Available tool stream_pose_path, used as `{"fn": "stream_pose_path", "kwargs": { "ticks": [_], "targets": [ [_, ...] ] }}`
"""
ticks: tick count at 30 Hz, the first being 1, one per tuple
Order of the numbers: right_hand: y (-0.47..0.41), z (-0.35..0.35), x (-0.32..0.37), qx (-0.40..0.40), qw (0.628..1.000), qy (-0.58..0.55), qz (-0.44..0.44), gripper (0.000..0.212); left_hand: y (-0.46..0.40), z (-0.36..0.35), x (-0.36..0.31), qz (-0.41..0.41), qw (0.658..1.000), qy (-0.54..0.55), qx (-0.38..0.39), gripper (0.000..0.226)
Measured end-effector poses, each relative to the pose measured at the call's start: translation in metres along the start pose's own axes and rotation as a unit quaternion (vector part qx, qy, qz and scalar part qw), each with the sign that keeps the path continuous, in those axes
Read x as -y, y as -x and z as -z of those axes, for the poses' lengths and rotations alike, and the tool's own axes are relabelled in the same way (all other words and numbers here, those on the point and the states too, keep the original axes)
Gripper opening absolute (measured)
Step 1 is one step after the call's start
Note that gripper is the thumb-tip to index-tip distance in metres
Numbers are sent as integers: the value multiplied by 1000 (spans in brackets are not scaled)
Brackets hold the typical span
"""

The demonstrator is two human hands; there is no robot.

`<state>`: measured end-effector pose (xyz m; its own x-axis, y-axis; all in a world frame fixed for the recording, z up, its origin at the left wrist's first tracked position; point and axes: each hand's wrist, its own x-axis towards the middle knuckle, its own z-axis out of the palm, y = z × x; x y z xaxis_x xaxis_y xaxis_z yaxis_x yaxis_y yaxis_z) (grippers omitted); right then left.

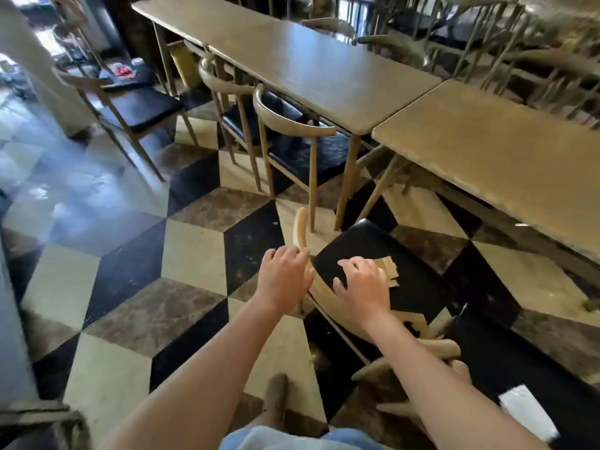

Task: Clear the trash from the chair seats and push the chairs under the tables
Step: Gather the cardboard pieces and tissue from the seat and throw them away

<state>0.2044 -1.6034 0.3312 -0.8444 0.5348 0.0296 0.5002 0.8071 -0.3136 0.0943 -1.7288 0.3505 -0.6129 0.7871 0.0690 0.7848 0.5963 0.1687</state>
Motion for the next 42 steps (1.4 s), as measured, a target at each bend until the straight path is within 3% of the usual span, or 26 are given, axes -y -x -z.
{"fn": "stream_pose_path", "kwargs": {
  "ticks": [10, 14, 23, 30, 37, 42],
  "targets": [
    [-19, -12, -39, -18, 976, 16, -216, 37, -104, -27, 5, -164, 980, -9, 114, 45],
    [-23, -22, -78, 6, 949, 22, -314, 39, -137, -57, -12, -193, 970, -6, 145, 45],
    [-59, -59, -159, 46, 901, -16, -432, 41, -213, -132, -49, -221, 949, -45, 221, 46],
    [-66, -118, -229, 81, 830, -64, -548, 43, -268, -226, -73, -252, 928, -41, 270, 38],
    [-53, -193, -293, 116, 772, -80, -620, 46, -303, -329, -85, -184, 921, -25, 343, 44],
    [-50, -237, -317, 130, 748, -98, -644, 51, -312, -387, -85, -139, 919, -49, 365, 65]
  ]
}}
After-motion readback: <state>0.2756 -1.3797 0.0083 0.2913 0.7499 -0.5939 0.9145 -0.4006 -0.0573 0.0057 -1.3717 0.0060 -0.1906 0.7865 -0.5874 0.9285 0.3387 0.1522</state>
